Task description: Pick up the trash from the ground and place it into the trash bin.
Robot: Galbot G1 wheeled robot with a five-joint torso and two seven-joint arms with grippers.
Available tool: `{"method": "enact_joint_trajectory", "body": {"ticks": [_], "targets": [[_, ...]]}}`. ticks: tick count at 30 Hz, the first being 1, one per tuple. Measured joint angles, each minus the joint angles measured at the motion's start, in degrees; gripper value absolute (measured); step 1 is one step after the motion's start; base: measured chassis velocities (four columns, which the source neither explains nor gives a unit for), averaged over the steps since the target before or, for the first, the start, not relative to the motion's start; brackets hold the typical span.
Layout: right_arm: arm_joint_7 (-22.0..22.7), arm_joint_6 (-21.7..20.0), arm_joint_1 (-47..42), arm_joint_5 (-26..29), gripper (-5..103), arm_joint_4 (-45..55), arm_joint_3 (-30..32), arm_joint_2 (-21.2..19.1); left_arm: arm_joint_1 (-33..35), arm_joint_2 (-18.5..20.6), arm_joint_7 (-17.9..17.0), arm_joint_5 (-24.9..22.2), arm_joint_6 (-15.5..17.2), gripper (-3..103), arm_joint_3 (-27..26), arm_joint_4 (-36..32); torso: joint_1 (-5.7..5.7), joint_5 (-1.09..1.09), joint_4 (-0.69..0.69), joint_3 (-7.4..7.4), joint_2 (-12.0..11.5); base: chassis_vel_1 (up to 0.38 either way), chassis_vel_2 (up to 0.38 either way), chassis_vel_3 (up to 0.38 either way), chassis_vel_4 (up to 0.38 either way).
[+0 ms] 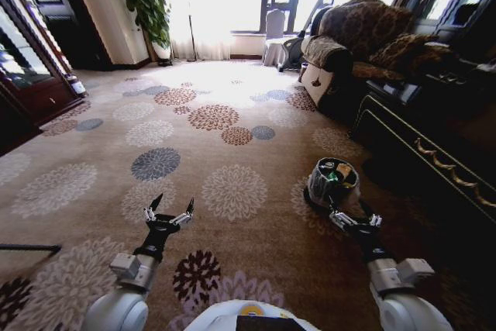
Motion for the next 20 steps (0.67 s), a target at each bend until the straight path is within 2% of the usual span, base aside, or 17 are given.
{"method": "enact_joint_trajectory", "body": {"ticks": [20], "targets": [[0.02, 0.0, 0.0, 0.0, 100, 0.0, 0.0, -0.01, 0.0, 0.0, 0.02, -0.05, -0.01, 100, 0.0, 0.04, 0.0, 0.0, 0.0, 0.0, 0.0, 0.0, 0.0, 0.0, 0.0]]}}
